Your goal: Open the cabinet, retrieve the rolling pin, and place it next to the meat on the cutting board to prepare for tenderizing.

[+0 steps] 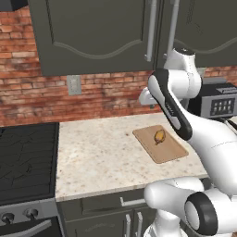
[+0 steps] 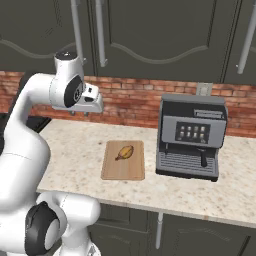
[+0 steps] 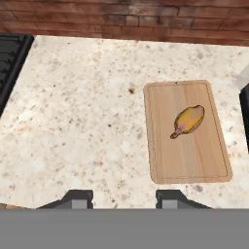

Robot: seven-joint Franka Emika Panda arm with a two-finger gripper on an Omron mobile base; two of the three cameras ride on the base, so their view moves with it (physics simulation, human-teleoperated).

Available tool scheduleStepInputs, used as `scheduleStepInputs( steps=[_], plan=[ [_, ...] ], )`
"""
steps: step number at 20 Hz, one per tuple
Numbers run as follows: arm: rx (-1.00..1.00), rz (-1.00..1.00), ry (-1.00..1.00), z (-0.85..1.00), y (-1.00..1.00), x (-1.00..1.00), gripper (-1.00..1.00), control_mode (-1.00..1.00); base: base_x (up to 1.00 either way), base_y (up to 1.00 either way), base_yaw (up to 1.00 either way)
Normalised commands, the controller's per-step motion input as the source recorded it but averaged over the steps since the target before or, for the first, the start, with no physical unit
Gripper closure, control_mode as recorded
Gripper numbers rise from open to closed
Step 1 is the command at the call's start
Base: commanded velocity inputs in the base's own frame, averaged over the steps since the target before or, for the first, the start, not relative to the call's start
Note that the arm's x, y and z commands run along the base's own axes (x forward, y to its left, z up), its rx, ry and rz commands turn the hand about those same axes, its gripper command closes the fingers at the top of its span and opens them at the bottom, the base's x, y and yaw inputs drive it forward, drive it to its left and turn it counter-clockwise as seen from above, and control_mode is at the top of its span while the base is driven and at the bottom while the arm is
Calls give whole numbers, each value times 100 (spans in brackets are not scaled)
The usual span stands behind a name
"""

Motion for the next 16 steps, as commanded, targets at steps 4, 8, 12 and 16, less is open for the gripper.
scheduleStepInputs(
  steps=[4, 8, 12, 16],
  plan=[
    [-5, 0, -13, 2, 5, -20, -100, -100, 0, 0, 0],
    [-16, 0, -43, 8, 3, -65, -100, -100, 0, 0, 0],
    [-10, 0, -45, 40, 0, -60, -100, -100, 0, 0, 0],
    [-3, 0, -41, 57, 0, -37, -100, -100, 0, 0, 0]
  ],
)
